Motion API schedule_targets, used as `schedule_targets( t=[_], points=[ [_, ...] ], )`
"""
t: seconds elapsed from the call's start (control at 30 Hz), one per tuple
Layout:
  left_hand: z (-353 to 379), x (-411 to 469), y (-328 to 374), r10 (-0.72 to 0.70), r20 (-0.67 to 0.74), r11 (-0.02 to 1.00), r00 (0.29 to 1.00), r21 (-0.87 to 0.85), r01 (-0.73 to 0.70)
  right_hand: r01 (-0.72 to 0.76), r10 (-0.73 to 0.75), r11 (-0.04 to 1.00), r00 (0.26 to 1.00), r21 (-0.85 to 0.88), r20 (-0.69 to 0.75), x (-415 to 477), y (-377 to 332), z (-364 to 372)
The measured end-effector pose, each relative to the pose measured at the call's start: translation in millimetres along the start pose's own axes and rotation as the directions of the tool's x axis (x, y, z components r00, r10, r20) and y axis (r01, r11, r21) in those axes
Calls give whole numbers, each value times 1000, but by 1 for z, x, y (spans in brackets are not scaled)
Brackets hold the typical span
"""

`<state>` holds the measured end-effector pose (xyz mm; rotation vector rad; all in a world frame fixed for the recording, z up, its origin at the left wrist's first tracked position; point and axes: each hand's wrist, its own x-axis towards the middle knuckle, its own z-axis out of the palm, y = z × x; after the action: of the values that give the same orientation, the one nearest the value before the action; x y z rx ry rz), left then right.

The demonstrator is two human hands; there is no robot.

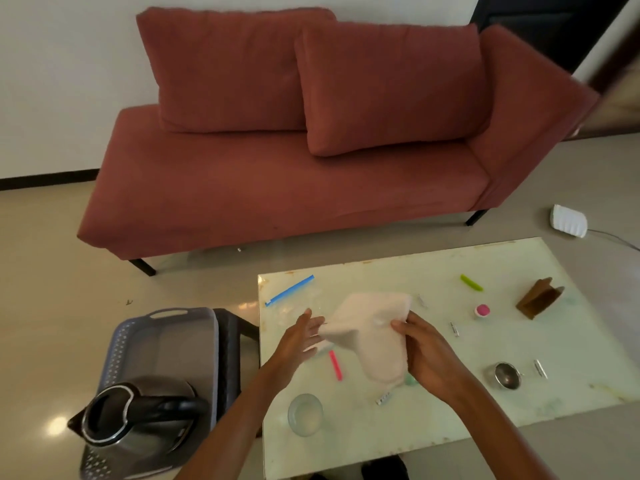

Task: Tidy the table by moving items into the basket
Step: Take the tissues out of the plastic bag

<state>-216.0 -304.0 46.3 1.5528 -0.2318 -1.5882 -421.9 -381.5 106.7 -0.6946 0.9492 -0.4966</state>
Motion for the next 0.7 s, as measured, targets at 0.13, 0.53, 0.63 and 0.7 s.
schedule_targets(
  t=[0.13,0.53,0.63,0.7],
  points=[
    [19,-54,17,-46,231,942,972,-314,120,51,-54,987,998,-152,-16,-39,-21,17],
    [47,-121,15,118,202,993,972,-26,-115,74,-92,950,995,-303,-45,-94,-25,4],
    [52,-123,18,124,238,992,963,-50,-115,101,-131,945,988,-310,-77,-98,-25,-1],
    [60,-125,18,115,265,993,957,-57,-104,121,-153,944,985,-307,-84,-101,-27,-9]
  ],
)
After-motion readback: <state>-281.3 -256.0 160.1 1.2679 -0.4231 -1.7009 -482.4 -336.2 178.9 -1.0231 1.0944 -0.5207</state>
